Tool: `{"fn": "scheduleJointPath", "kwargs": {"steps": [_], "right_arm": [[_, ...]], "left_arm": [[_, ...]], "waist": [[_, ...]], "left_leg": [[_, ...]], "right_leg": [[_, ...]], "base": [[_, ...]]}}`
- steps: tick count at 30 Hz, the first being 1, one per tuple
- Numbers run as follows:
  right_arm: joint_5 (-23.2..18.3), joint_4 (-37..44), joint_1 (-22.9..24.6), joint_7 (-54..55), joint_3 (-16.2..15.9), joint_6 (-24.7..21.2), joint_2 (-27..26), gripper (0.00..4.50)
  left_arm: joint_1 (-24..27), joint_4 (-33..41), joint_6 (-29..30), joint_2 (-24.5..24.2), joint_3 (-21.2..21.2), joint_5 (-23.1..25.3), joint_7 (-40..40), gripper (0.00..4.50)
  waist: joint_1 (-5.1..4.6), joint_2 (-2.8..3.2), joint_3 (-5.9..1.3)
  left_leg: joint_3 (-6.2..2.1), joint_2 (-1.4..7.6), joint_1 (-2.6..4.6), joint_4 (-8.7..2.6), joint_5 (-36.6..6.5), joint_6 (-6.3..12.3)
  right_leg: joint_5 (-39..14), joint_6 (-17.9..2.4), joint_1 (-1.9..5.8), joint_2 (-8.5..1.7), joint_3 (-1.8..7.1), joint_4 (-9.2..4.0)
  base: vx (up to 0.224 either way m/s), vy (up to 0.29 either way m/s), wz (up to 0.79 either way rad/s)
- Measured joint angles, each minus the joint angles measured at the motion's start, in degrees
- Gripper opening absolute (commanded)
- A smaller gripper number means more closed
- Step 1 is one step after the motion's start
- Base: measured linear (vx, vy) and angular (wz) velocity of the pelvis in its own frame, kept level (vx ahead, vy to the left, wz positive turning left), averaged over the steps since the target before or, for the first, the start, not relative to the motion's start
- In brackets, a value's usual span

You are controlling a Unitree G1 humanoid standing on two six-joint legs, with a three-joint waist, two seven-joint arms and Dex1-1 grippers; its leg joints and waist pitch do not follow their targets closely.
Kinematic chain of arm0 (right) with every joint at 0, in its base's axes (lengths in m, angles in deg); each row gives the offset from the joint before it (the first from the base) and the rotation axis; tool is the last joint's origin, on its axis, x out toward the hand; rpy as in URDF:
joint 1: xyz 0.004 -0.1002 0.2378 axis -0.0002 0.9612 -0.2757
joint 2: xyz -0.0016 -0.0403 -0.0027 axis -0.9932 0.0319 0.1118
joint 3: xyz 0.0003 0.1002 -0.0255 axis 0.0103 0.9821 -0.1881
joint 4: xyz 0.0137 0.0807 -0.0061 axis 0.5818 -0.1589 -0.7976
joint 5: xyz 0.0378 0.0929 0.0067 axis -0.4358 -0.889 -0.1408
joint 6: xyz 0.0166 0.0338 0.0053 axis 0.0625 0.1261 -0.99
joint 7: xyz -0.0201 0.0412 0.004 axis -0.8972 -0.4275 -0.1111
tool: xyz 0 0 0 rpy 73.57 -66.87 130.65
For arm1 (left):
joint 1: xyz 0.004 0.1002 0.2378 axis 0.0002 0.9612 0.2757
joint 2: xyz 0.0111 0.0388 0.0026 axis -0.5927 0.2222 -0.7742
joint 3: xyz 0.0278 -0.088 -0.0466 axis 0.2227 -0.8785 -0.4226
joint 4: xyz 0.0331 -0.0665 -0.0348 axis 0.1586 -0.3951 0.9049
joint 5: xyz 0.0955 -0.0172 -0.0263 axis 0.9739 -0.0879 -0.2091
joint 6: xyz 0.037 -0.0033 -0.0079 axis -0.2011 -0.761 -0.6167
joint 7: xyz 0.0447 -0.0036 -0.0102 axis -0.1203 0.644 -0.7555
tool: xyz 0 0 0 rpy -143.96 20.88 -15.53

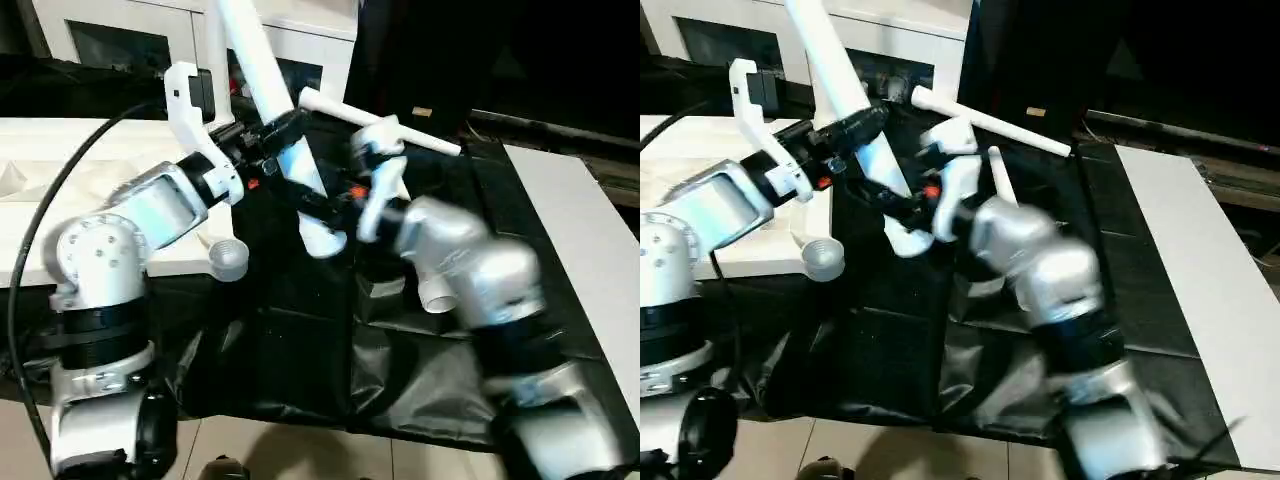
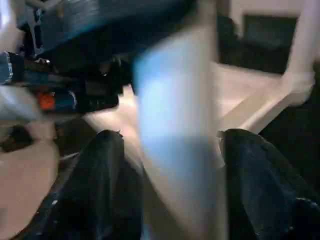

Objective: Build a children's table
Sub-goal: Pick table leg

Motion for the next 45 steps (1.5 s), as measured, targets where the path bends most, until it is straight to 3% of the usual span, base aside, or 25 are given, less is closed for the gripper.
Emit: {"fn": "scheduleJointPath", "kwargs": {"steps": [2,5,11,17,22,28,34,39,45], "right_arm": [[-3.01,-0.09,-0.22,-2.25,2.81,-3.67,2.44,3.76],[-6.29,-0.12,-1.03,-4.40,4.41,-7.23,3.76,4.05],[-8.56,-0.11,-1.58,-5.80,4.67,-10.50,4.16,4.47],[-10.83,0.15,-1.60,-8.14,4.48,-14.56,5.20,4.50],[-11.21,1.35,-1.60,-8.78,3.85,-15.20,5.40,4.50],[-11.39,2.21,-1.61,-11.64,0.45,-16.39,6.67,4.50],[-10.64,4.34,-1.59,-16.25,-2.67,-15.46,9.44,4.50],[-10.36,5.31,-0.49,-20.18,-5.28,-13.75,10.48,4.50],[-10.37,6.18,-0.12,-22.98,-7.18,-13.08,11.06,3.96]], "left_arm": [[-0.06,-0.02,0.76,-1.28,-0.34,-1.00,-1.50,1.88],[-0.18,0.01,1.84,-1.95,-0.29,-2.72,-3.87,1.88],[-0.20,0.24,3.70,-2.52,0.34,-4.70,-6.20,1.88],[-0.23,1.50,5.50,-3.68,0.96,-8.04,-9.84,1.88],[-0.24,1.95,5.77,-4.12,1.08,-9.45,-12.33,1.88],[1.25,5.96,2.27,-11.92,8.52,-5.33,-23.23,1.88],[2.60,5.96,-1.32,-14.46,14.89,-1.54,-32.59,1.88],[1.88,5.31,-5.14,-14.70,15.94,-0.65,-37.90,1.88],[1.14,3.61,-7.25,-14.98,16.77,0.58,-40.50,1.88]], "waist": [[0.04,0.00,0.00],[0.11,0.00,0.00],[0.26,0.00,0.00],[1.35,0.01,0.00],[1.36,0.00,0.00],[1.26,0.00,0.00],[1.54,-0.01,-0.01],[1.40,-0.01,-0.01],[1.40,-0.02,-0.01]], "left_leg": [[0.00,0.01,0.01,-0.01,0.01,0.00],[0.00,0.01,0.02,-0.01,0.01,0.00],[0.00,0.01,0.01,-0.01,0.01,0.00],[0.00,0.01,0.01,-0.01,0.01,0.00],[0.00,0.01,0.01,0.01,0.02,-0.01],[0.00,0.02,0.02,-0.01,0.01,-0.02],[0.00,0.02,0.03,0.00,0.02,-0.02],[0.00,0.02,0.05,0.00,0.02,-0.03],[0.00,0.02,0.05,0.01,0.02,-0.03]], "right_leg": [[0.00,0.00,0.00,0.00,-0.01,0.01],[0.00,0.00,-0.01,0.00,-0.01,0.03],[0.01,-0.02,-0.01,0.00,-0.02,0.01],[0.00,-0.02,-0.01,0.00,-0.02,0.00],[0.01,-0.02,0.00,0.00,-0.02,0.01],[-0.13,0.22,0.00,0.00,-0.02,-0.01],[-0.16,0.27,0.01,-0.01,-0.01,0.00],[-0.16,0.27,0.01,-0.01,-0.01,0.04],[-0.15,0.25,0.01,-0.01,-0.01,0.05]], "base": [[0.000,0.000,0.00],[0.000,0.000,0.00],[0.000,0.000,0.00],[0.000,0.000,0.00],[0.000,0.000,0.00],[0.000,0.000,0.00],[0.000,0.000,0.00],[0.000,0.000,0.00],[0.000,0.000,0.00]]}}
